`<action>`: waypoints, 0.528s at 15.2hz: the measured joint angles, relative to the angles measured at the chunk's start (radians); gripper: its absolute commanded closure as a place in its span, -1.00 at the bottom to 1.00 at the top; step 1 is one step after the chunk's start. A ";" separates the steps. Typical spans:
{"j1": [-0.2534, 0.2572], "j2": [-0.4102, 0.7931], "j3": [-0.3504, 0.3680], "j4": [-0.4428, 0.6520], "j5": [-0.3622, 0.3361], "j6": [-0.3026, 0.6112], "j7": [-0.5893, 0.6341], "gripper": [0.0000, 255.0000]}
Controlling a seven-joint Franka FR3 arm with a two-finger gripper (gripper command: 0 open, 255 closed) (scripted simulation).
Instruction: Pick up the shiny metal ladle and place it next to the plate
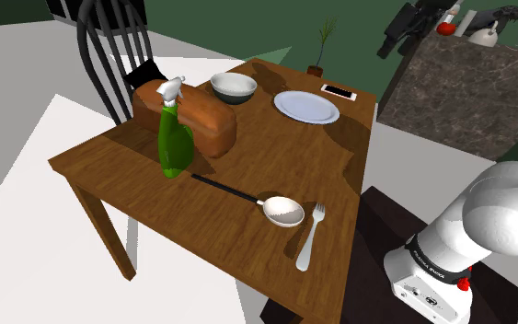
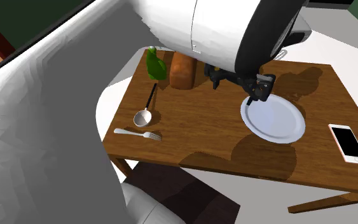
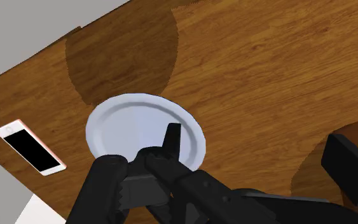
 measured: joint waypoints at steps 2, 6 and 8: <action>0.005 0.003 0.005 -0.007 0.004 0.009 0.003 -1.00; 0.040 0.030 0.042 -0.063 0.037 0.075 0.020 -1.00; 0.059 0.059 0.060 -0.079 0.054 0.113 0.025 -1.00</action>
